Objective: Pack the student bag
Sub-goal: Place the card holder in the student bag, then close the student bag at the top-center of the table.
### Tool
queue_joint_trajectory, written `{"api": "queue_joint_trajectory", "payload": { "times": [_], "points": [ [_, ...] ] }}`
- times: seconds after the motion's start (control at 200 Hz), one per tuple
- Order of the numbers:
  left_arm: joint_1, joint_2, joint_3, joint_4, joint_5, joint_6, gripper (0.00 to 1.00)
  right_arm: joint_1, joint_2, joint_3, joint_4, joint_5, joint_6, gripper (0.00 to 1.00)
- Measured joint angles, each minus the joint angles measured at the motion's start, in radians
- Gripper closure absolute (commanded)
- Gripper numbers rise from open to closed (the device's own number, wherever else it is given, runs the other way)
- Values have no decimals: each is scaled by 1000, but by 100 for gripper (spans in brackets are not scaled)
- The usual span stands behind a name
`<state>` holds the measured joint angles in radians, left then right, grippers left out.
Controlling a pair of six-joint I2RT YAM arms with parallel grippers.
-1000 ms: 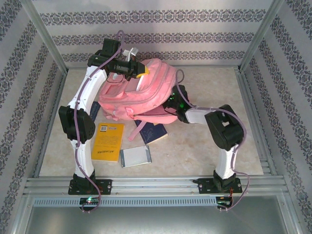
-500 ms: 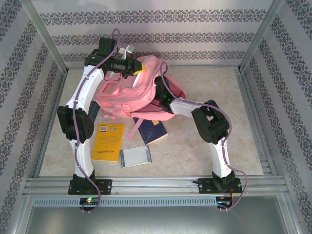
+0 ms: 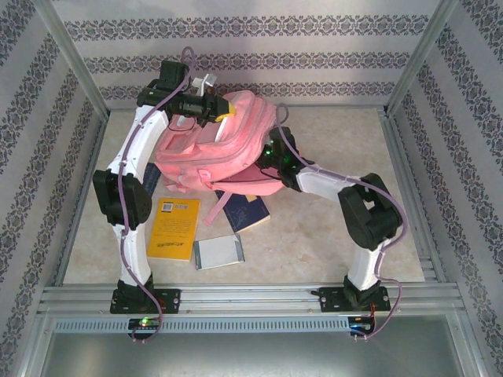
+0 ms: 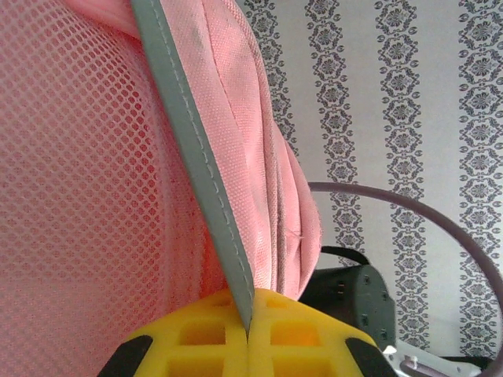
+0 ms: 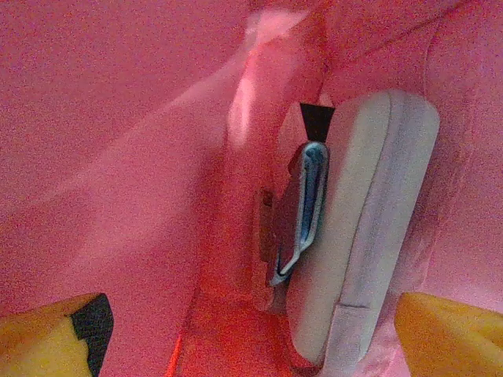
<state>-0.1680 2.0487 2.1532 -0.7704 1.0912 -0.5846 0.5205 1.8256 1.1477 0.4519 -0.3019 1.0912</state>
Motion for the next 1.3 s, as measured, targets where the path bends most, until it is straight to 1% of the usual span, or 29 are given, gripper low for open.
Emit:
{"api": "queue_joint_trajectory", "payload": {
  "times": [0.165,0.36,0.435,0.51,0.59,0.674,0.714,0.729,0.774,0.779,0.839,0.899,0.969,1.034,1.104,1.219,1.299],
  "points": [
    [0,1,0,-6,-4,0,100,-53,-177,-163,-55,12,-54,8],
    [-16,33,32,-35,-35,23,97,-160,-384,-365,-67,18,-71,10],
    [-39,52,44,-44,-61,37,94,-197,-467,-430,-90,26,-75,12],
    [-74,71,43,-45,-87,47,88,-218,-563,-486,-143,47,-90,13],
    [-119,92,33,-42,-116,53,87,-222,-662,-532,-207,72,-118,14],
    [-161,100,-19,-12,-136,50,84,-221,-768,-567,-276,100,-151,15],
    [-176,99,-69,33,-133,30,82,-216,-819,-581,-307,113,-169,16],
    [-180,98,-89,52,-133,24,80,-214,-835,-585,-315,115,-176,16],
    [-190,98,-159,117,-126,-7,72,-201,-885,-599,-343,119,-194,17],
    [-191,98,-165,124,-126,-9,69,-200,-888,-599,-346,119,-196,18],
    [-192,96,-266,218,-120,-61,56,-181,-935,-608,-381,118,-221,18],
    [-190,88,-372,310,-116,-112,50,-153,-965,-609,-418,114,-258,19],
    [-188,62,-487,425,-105,-174,45,-98,-986,-608,-465,113,-305,19],
    [-188,6,-584,509,-106,-222,43,-31,-991,-608,-511,109,-348,20],
    [-188,-94,-676,535,-117,-238,43,34,-982,-606,-554,101,-385,21],
    [-188,-337,-805,513,-184,-210,43,127,-942,-606,-603,73,-418,23],
    [-188,-551,-903,475,-256,-175,44,197,-897,-606,-615,60,-424,25]
  ]
}}
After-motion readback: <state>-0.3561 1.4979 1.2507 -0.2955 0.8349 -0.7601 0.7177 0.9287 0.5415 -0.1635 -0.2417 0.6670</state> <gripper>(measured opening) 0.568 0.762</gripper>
